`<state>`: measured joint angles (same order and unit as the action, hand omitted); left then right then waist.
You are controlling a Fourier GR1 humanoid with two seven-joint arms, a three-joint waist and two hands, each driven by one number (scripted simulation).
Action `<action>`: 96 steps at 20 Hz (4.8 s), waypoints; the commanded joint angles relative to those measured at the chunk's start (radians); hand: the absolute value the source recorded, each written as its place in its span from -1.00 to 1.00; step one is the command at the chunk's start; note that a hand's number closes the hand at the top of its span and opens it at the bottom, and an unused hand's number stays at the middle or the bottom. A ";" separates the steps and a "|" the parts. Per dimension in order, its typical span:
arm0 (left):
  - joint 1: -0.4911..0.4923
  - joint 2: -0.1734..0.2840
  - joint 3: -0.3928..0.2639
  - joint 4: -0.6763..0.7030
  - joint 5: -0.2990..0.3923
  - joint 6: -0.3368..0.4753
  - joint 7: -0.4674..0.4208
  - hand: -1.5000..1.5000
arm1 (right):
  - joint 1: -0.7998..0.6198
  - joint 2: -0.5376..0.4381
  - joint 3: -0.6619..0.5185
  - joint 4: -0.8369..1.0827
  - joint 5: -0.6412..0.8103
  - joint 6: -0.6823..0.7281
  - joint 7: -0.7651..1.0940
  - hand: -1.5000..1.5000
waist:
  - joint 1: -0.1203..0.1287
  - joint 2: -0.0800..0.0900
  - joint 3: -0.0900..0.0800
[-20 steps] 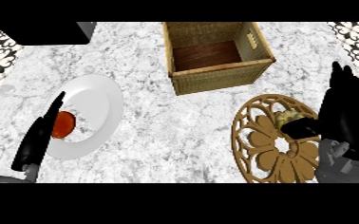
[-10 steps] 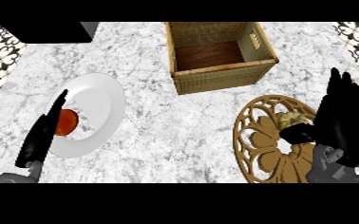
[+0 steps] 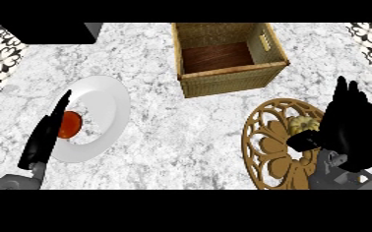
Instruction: Pick the squash from the placemat and place it in the basket
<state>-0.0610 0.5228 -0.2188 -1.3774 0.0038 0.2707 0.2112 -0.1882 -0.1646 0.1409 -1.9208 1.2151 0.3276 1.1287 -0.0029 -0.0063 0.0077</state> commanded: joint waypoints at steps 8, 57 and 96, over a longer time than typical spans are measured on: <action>0.006 -0.064 -0.026 -0.022 -0.031 -0.021 0.069 0.00 | 0.060 0.123 -0.074 0.071 0.101 0.027 0.063 -1.00 | 0.001 0.006 -0.007; 0.039 -0.169 0.167 0.007 -0.163 -0.163 0.006 0.00 | 0.098 0.162 -0.222 0.503 -0.034 -0.266 -0.303 1.00 | 0.008 0.008 -0.007; 0.019 -0.197 0.215 0.010 -0.209 -0.208 0.028 0.00 | -0.574 -0.350 -0.525 -0.123 -0.699 0.418 -0.517 1.00 | 0.000 0.002 -0.010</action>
<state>-0.0278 0.3441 0.0025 -1.4139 -0.2164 0.0862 0.2291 -0.6354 -0.5352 -0.3699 -2.0381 0.6237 0.6613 0.4945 -0.0031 -0.0104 0.0055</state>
